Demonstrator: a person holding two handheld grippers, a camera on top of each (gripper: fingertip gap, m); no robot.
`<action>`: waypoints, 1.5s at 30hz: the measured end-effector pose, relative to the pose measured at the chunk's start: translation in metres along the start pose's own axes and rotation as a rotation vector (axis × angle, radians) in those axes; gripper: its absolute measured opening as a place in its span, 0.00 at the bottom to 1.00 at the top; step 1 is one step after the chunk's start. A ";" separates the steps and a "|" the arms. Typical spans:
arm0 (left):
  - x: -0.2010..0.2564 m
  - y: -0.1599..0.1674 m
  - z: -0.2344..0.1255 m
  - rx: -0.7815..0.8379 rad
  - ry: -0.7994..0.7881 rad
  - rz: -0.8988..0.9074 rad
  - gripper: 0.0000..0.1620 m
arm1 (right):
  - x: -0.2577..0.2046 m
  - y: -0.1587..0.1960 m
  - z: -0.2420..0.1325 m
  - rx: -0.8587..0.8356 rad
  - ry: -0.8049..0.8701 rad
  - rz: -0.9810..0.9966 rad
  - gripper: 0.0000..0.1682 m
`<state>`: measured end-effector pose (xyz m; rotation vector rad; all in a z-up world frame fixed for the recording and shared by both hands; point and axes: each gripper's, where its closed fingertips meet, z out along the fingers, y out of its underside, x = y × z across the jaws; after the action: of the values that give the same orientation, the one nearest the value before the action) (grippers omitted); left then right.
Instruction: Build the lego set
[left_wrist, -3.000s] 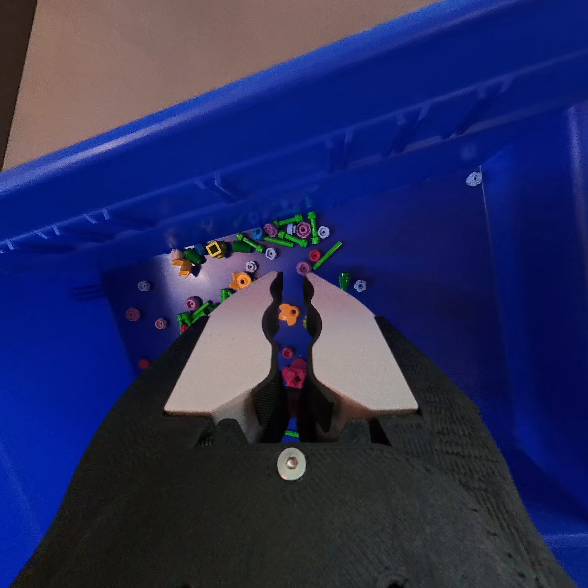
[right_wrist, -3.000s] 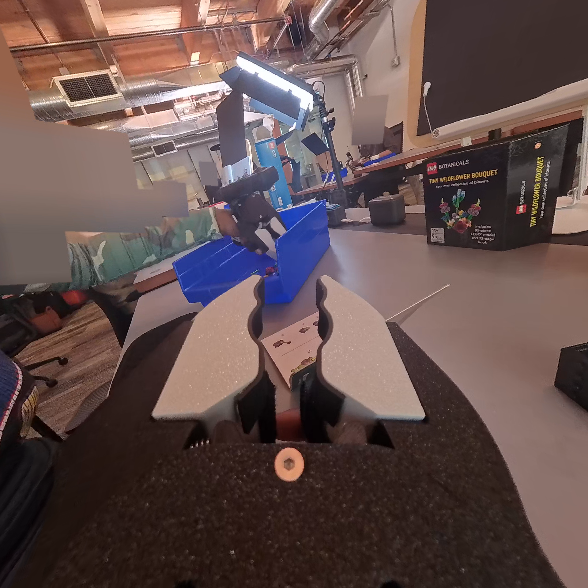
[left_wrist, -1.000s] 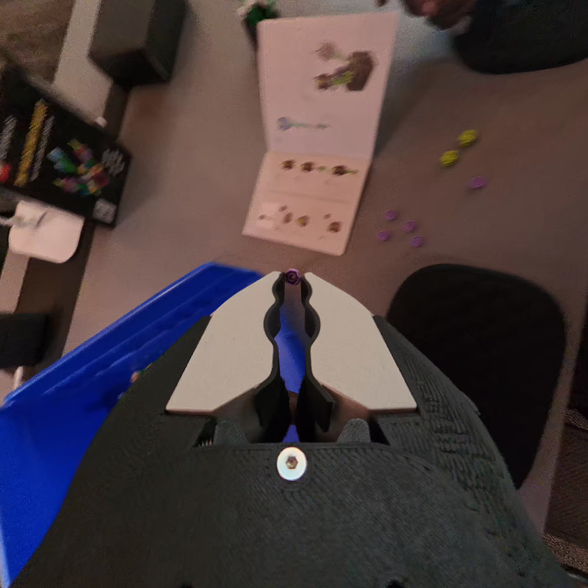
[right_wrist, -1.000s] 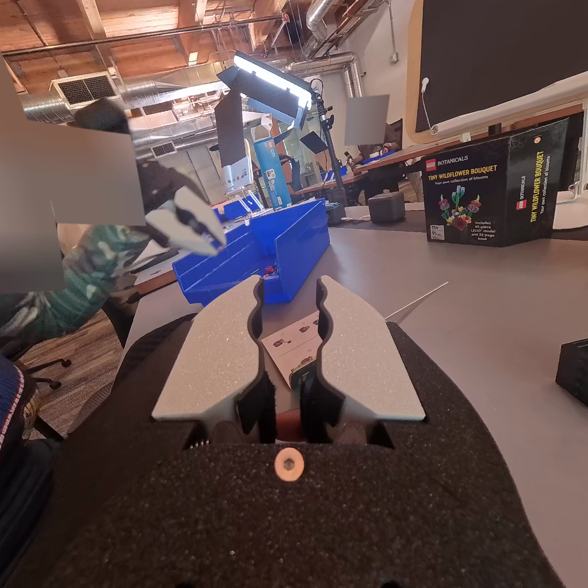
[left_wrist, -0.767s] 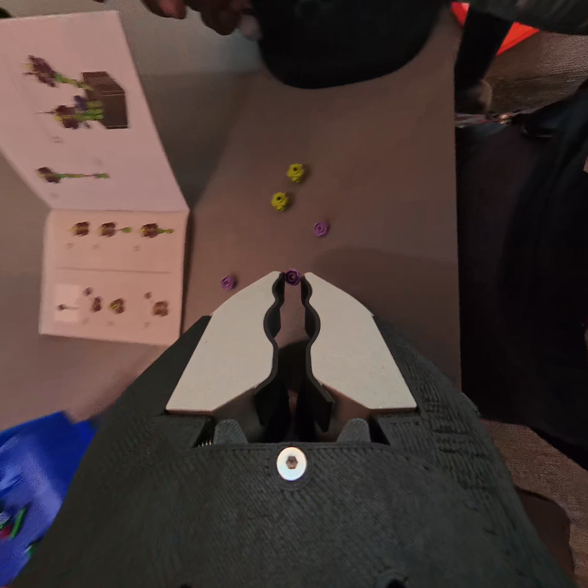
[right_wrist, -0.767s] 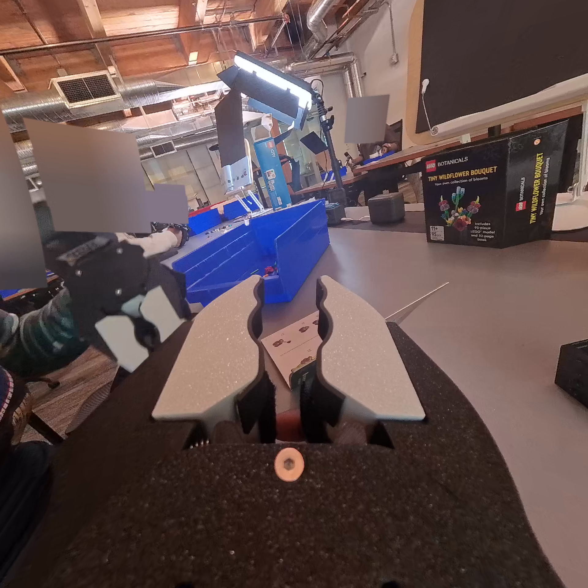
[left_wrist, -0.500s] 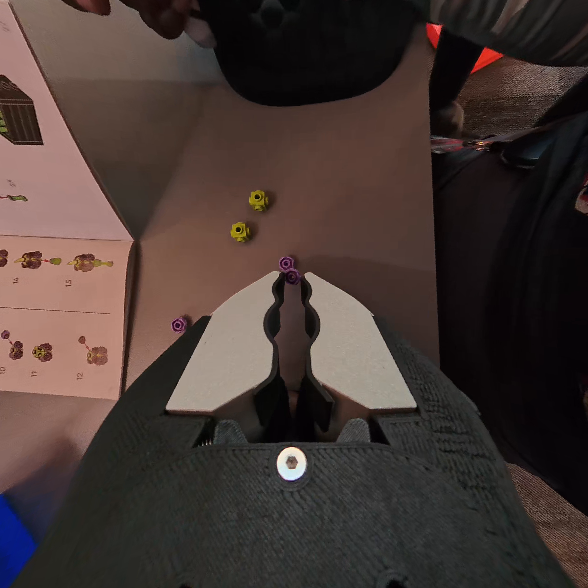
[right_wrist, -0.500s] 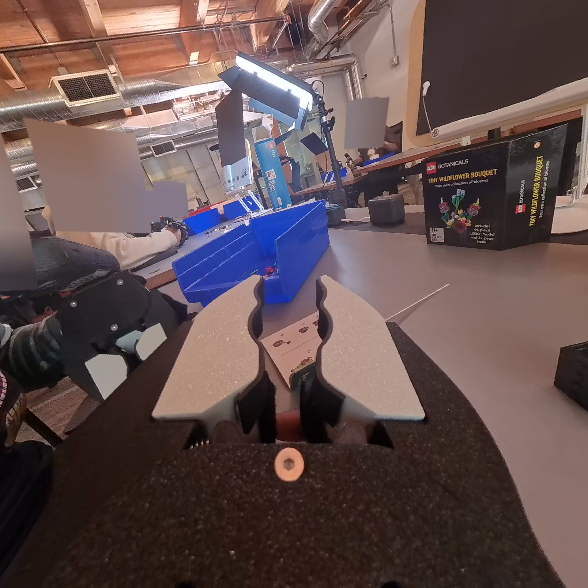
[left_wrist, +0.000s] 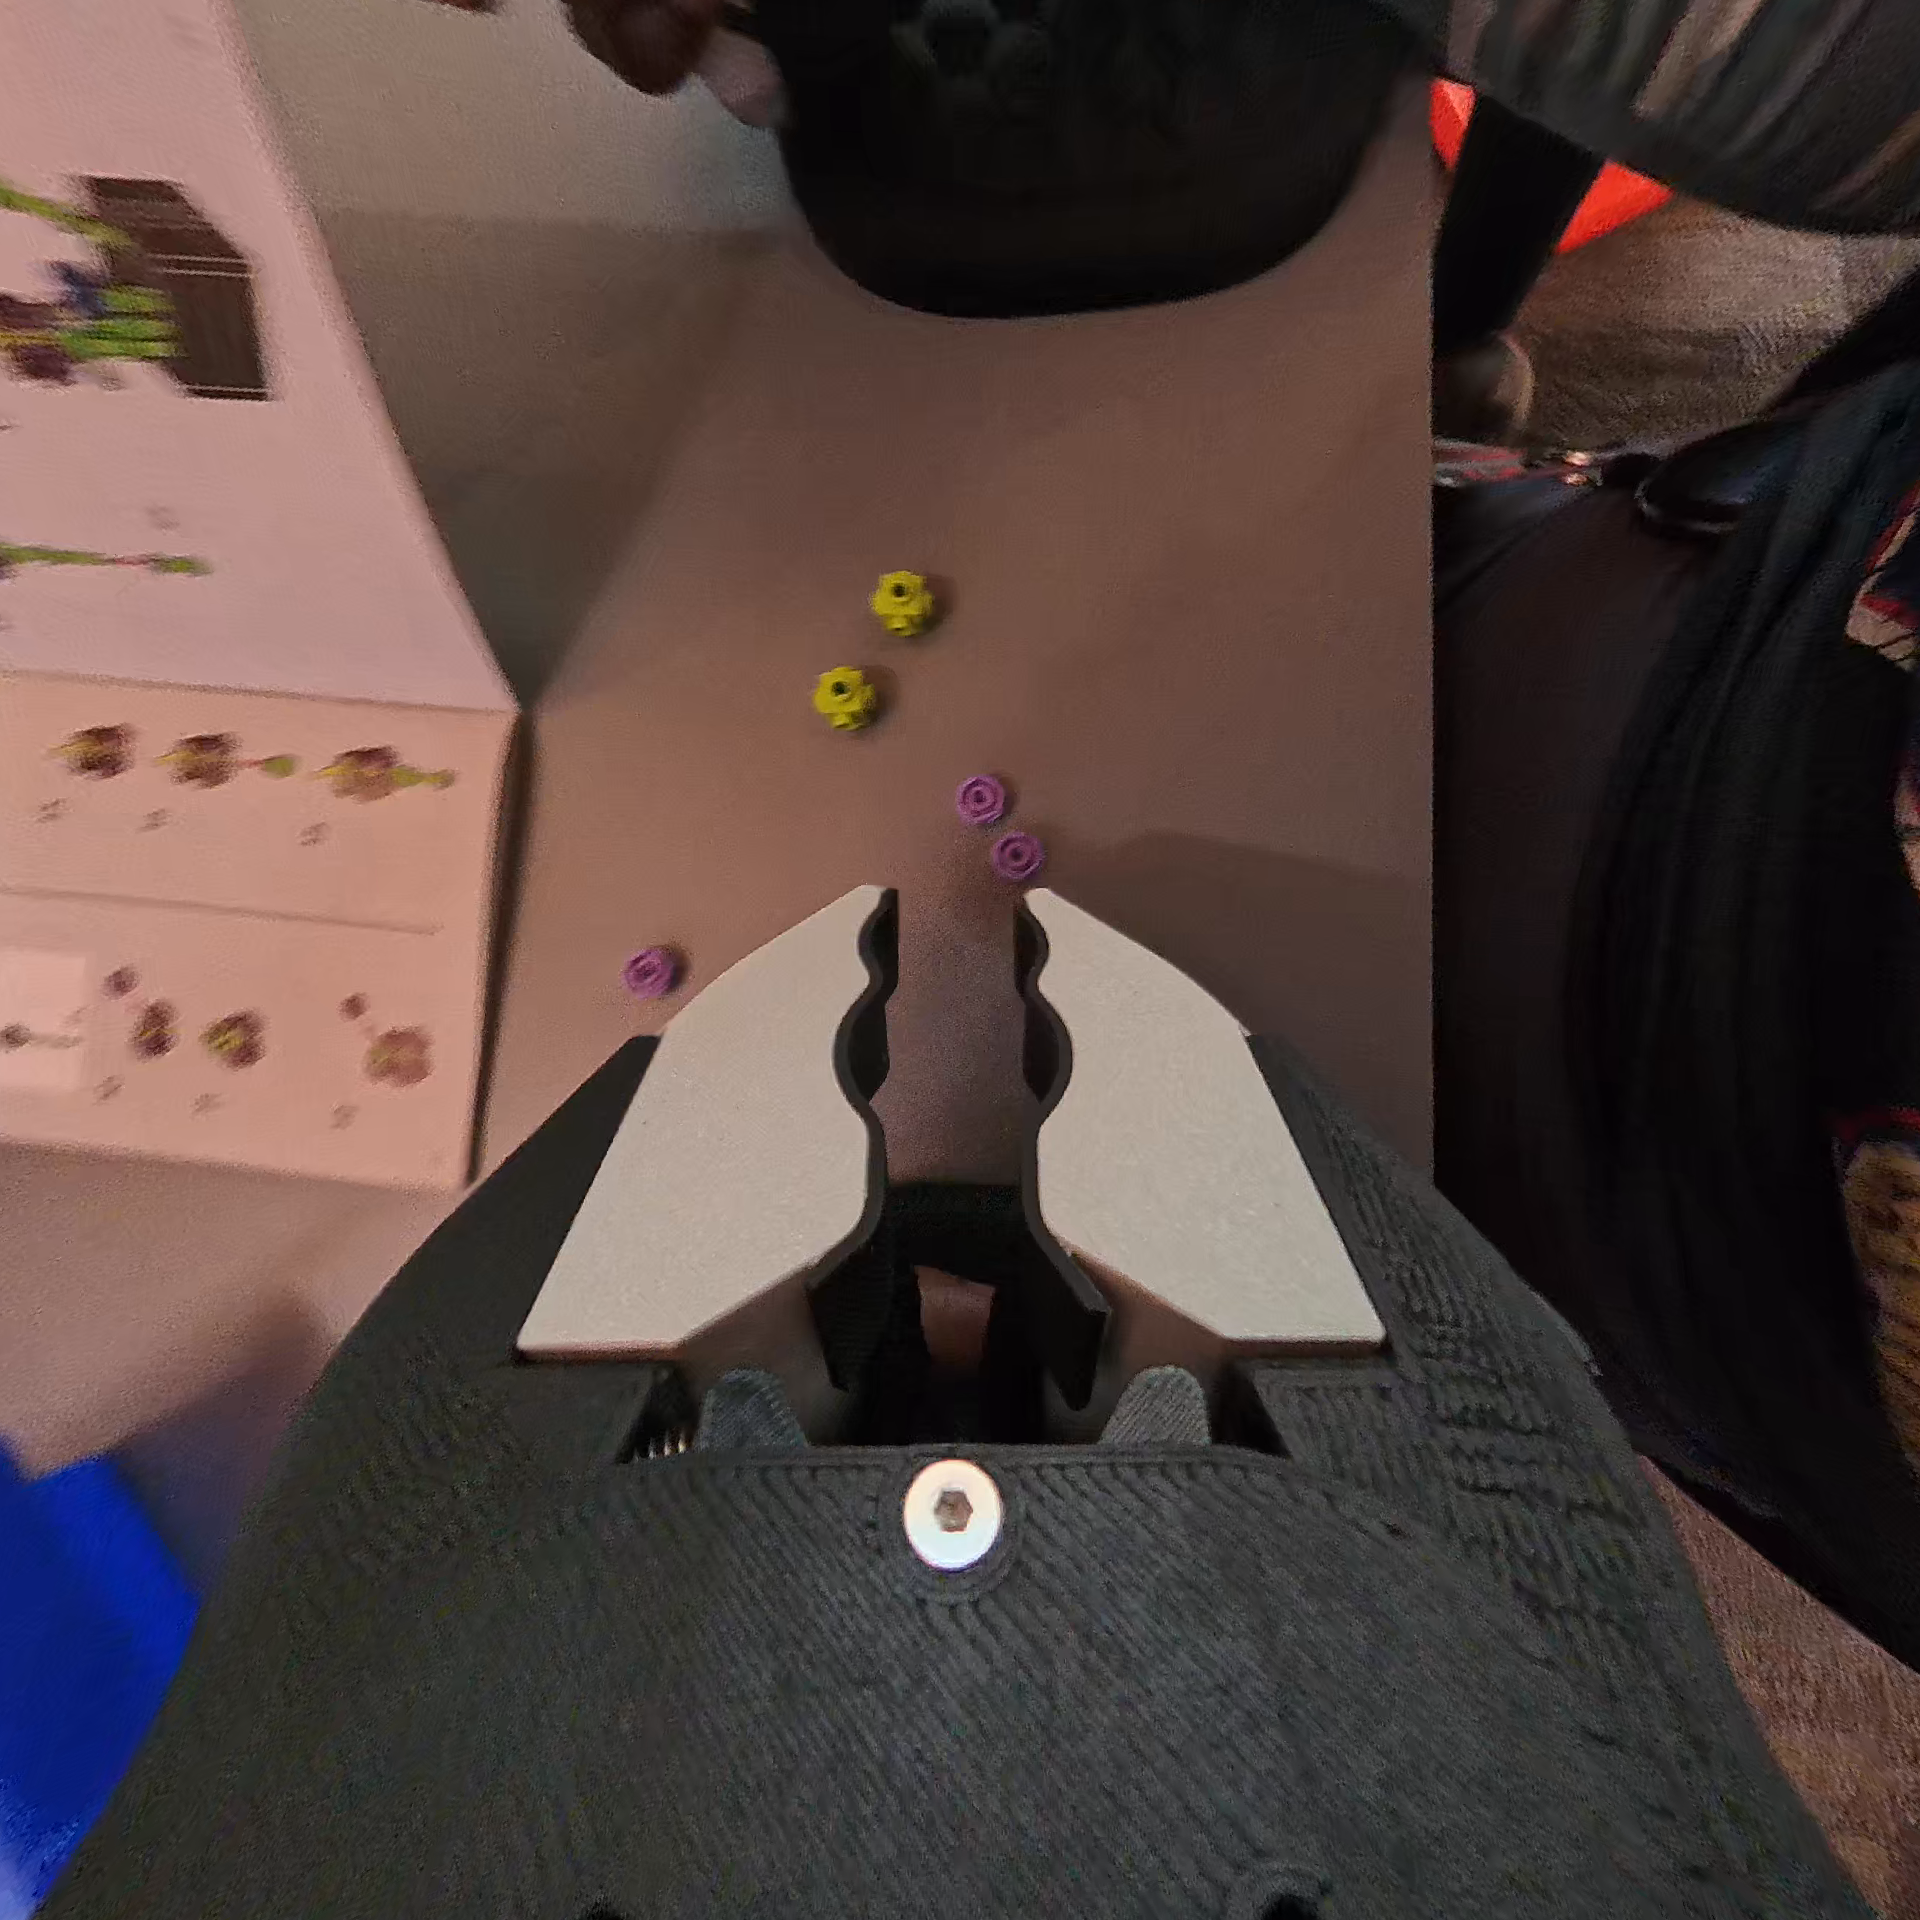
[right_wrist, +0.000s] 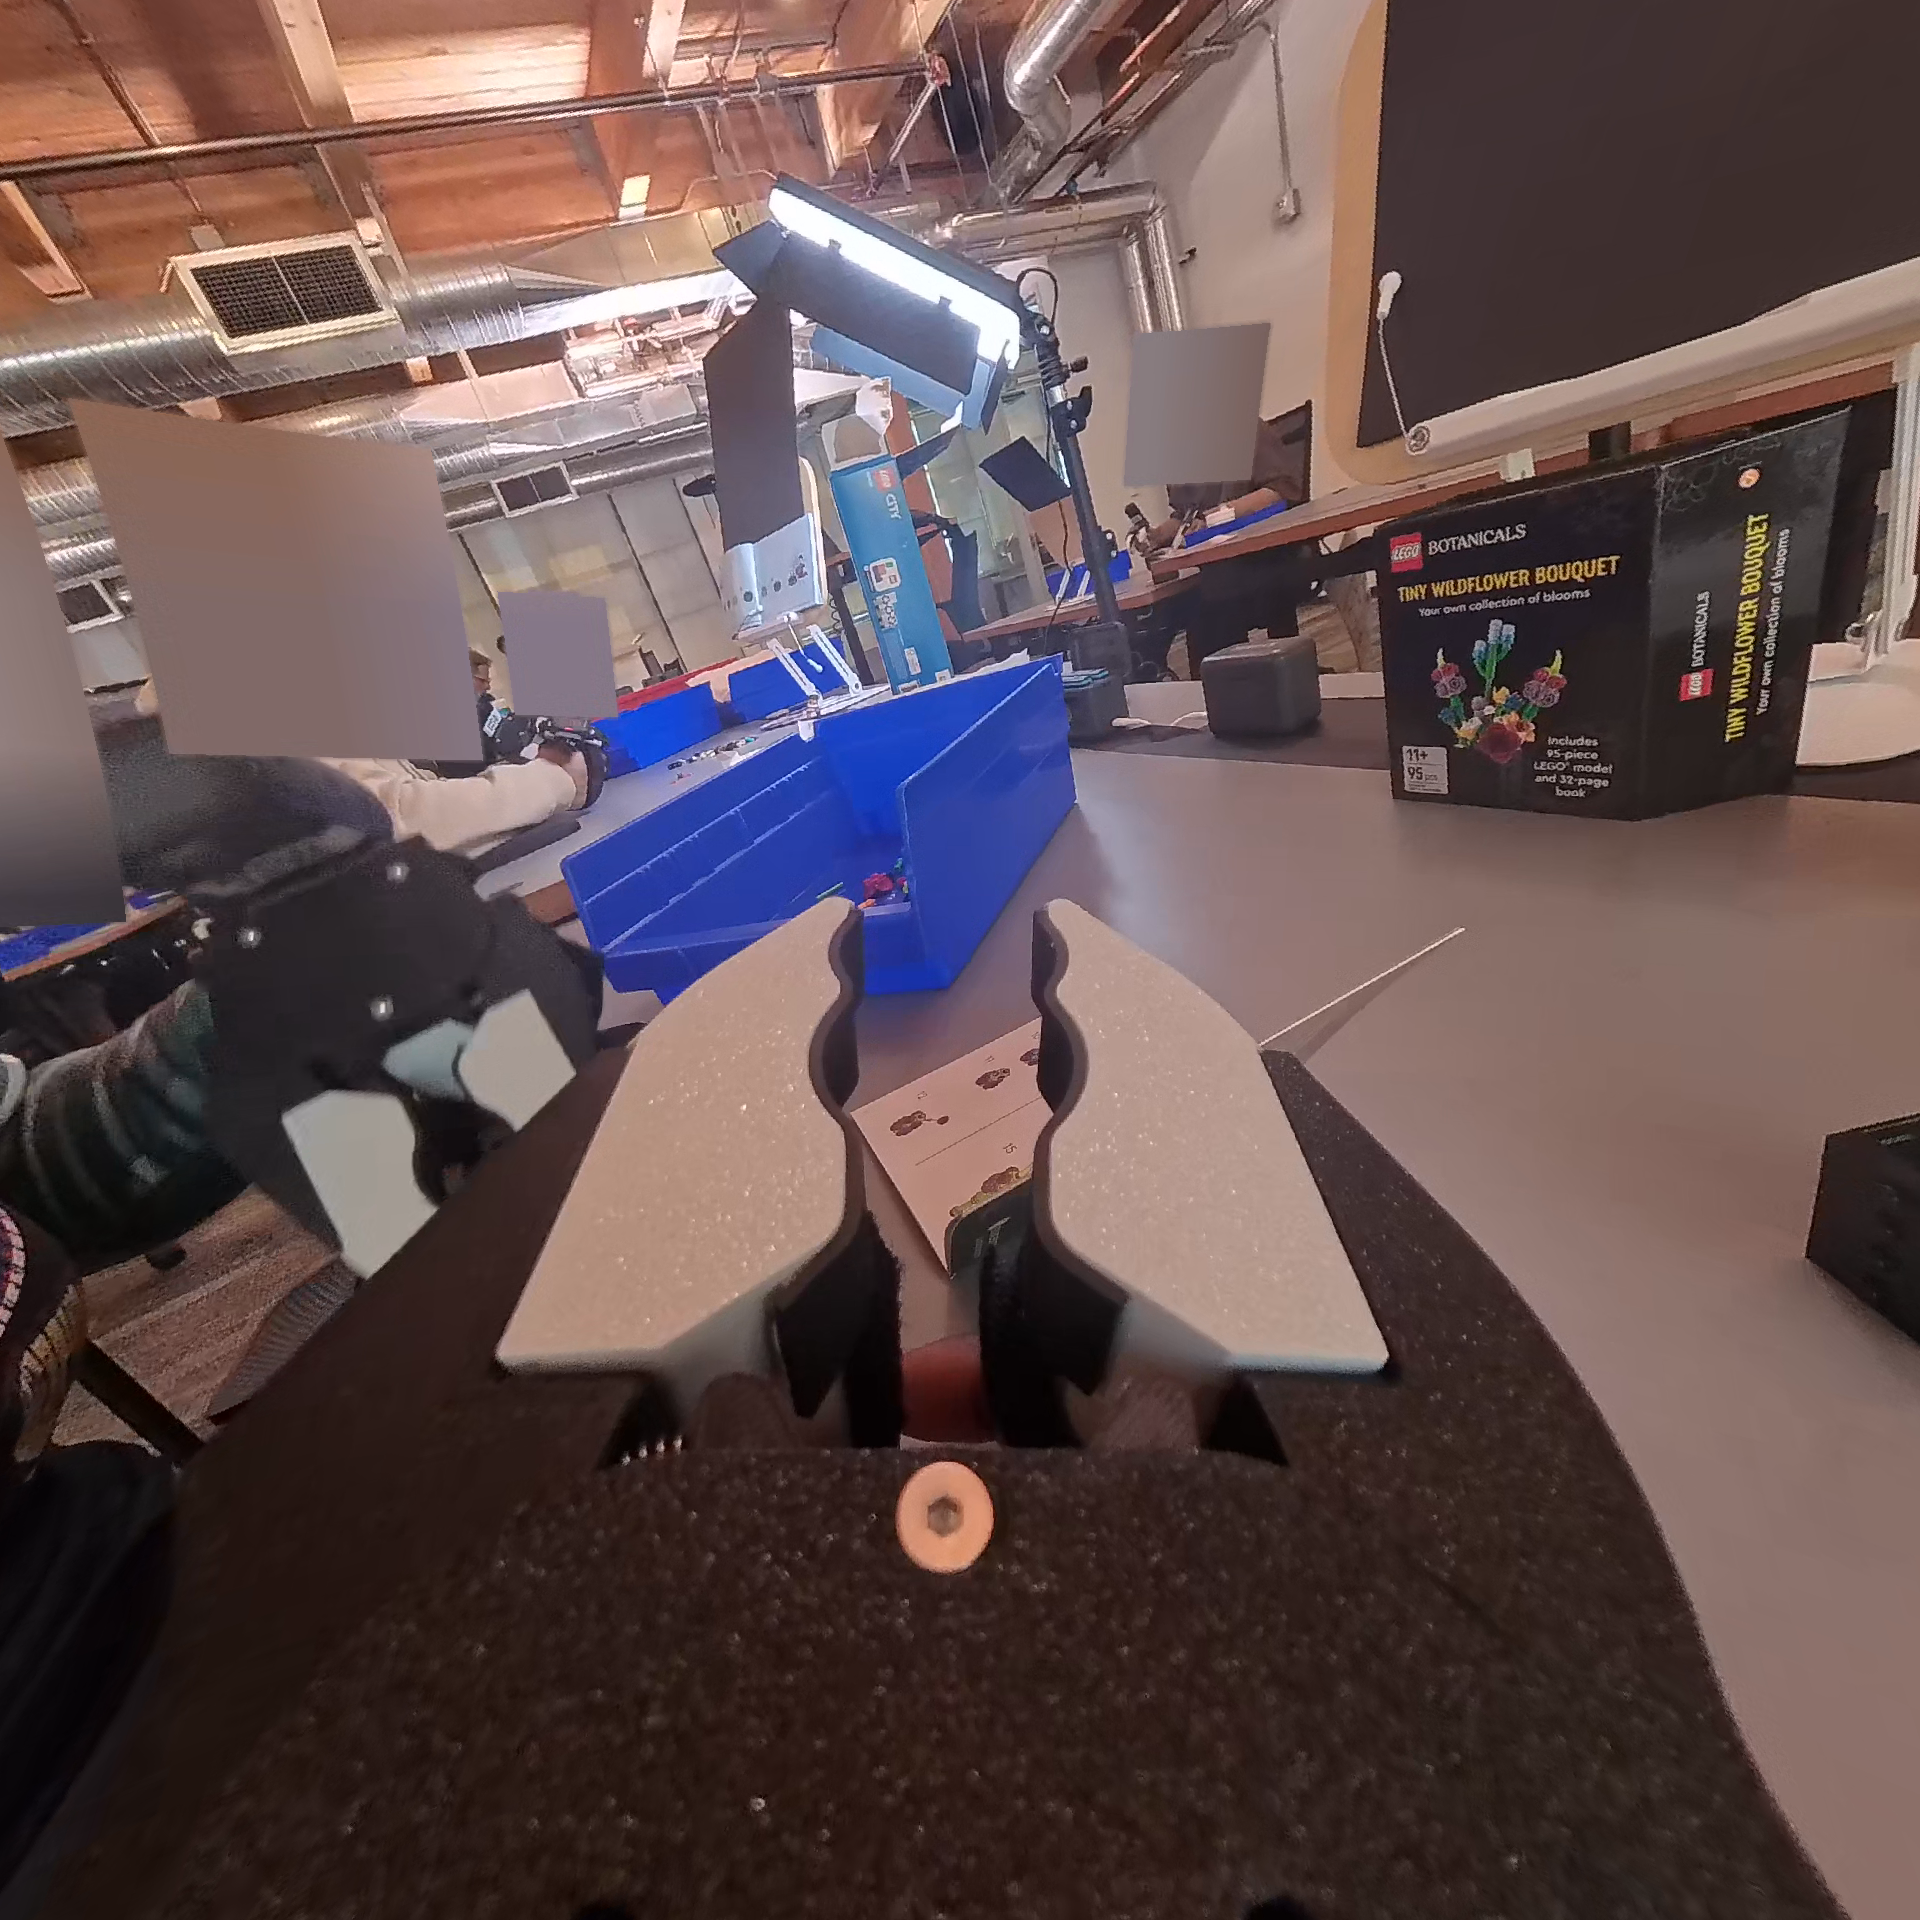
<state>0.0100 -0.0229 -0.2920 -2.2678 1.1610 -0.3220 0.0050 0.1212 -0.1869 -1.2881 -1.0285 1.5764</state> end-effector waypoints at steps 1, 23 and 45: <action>-0.006 0.000 -0.011 0.017 -0.025 -0.014 0.13 | 0.000 0.000 0.000 0.002 0.001 0.001 0.18; -0.297 0.207 -0.179 -0.254 -0.528 -0.491 0.11 | 0.004 0.000 -0.001 0.006 0.010 0.028 0.18; -0.332 0.250 -0.157 -0.284 -0.563 -0.956 0.11 | 0.002 0.000 0.000 0.003 0.004 0.013 0.18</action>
<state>-0.4246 0.0683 -0.2970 -2.7568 -0.2188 0.1546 0.0050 0.1230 -0.1873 -1.2981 -1.0167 1.5836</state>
